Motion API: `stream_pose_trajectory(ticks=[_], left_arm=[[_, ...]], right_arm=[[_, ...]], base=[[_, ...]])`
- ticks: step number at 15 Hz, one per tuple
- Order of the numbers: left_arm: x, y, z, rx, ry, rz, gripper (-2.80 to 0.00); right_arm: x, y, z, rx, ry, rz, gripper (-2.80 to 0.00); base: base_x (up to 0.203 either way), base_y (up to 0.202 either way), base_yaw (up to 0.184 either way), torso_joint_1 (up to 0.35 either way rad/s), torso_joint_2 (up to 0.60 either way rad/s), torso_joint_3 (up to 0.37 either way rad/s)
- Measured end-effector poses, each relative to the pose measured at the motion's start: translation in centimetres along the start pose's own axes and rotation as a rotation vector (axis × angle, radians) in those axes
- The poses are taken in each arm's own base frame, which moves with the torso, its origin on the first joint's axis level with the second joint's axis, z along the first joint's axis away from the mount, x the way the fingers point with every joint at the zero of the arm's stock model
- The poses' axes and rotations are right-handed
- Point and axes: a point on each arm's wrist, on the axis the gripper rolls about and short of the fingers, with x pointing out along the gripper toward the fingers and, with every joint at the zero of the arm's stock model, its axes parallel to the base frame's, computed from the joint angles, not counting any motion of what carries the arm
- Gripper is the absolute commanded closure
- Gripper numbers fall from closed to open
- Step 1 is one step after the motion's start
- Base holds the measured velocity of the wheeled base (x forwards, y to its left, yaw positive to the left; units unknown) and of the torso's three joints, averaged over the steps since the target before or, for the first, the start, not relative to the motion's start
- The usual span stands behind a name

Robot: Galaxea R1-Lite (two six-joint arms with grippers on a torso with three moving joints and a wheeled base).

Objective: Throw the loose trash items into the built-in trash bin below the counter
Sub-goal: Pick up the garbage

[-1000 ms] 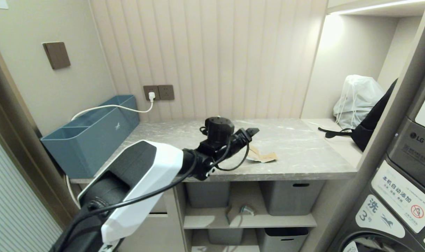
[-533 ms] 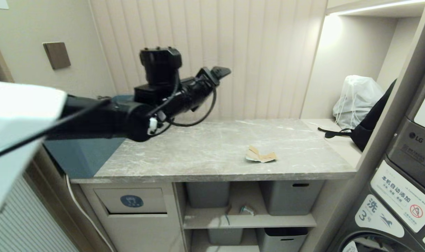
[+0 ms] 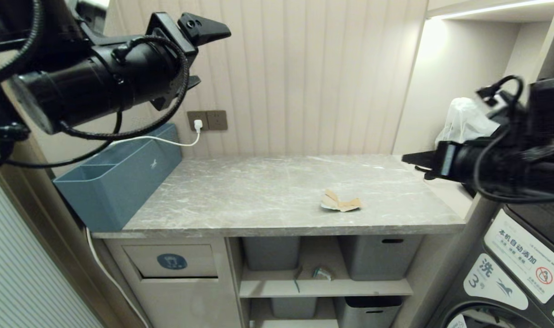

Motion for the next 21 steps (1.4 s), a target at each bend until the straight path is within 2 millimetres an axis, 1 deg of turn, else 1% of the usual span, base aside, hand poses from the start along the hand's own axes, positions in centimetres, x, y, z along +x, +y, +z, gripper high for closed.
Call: stream_pose_trajectory(ticks=[1,2,4,6,8,12,14,16,18,21], left_arm=[[-0.6,-0.3,0.3,0.018,-0.014,0.000,-2.80],[-1.2,-0.6,0.7,0.024,-0.029,0.002,-2.80],[-2.2,-0.8,1.0,0.024,-0.029,0.011,-2.80],[-2.9,-0.8,1.0,0.024,-0.023,0.016,-2.80],[-3.3,-0.8,1.0,0.023,-0.020,0.016,-2.80],[-3.4,-0.8,1.0,0.023,-0.024,0.024,-2.80],[-3.4,-0.8,1.0,0.023,-0.031,0.032,-2.80],[-3.4,-0.8,1.0,0.023,-0.030,0.033,-2.80],[-3.3,-0.8,0.9,0.022,-0.027,0.035,-2.80],[-3.2,-0.6,0.8,0.021,-0.033,0.052,-2.80]], right_arm=[[2.5,0.1,-0.9,0.060,0.035,-0.004,-2.80],[4.7,0.2,-1.8,0.143,0.071,-0.005,-2.80],[7.9,0.0,-3.4,0.310,0.159,0.017,-2.80],[10.4,-0.4,-3.7,0.454,0.195,0.021,-2.80],[12.7,-1.7,-3.2,0.566,0.186,0.003,-2.80],[16.5,-5.9,-3.2,0.627,0.186,-0.047,-2.80],[18.2,-8.1,-3.7,0.633,0.196,-0.070,-2.80],[19.4,-10.1,-4.6,0.599,0.223,-0.080,-2.80],[20.5,-11.2,-5.1,0.587,0.233,-0.083,-2.80],[22.2,-11.9,-5.4,0.586,0.232,-0.076,-2.80]], base=[[0.000,0.000,0.000,0.000,0.00,0.000],[0.000,0.000,0.000,0.000,0.00,0.000],[0.000,0.000,0.000,0.000,0.00,0.000],[0.000,0.000,0.000,0.000,0.00,0.000],[0.000,0.000,0.000,0.000,0.00,0.000],[0.000,0.000,0.000,0.000,0.00,0.000],[0.000,0.000,0.000,0.000,0.00,0.000],[0.000,0.000,0.000,0.000,0.00,0.000],[0.000,0.000,0.000,0.000,0.00,0.000],[0.000,0.000,0.000,0.000,0.00,0.000]])
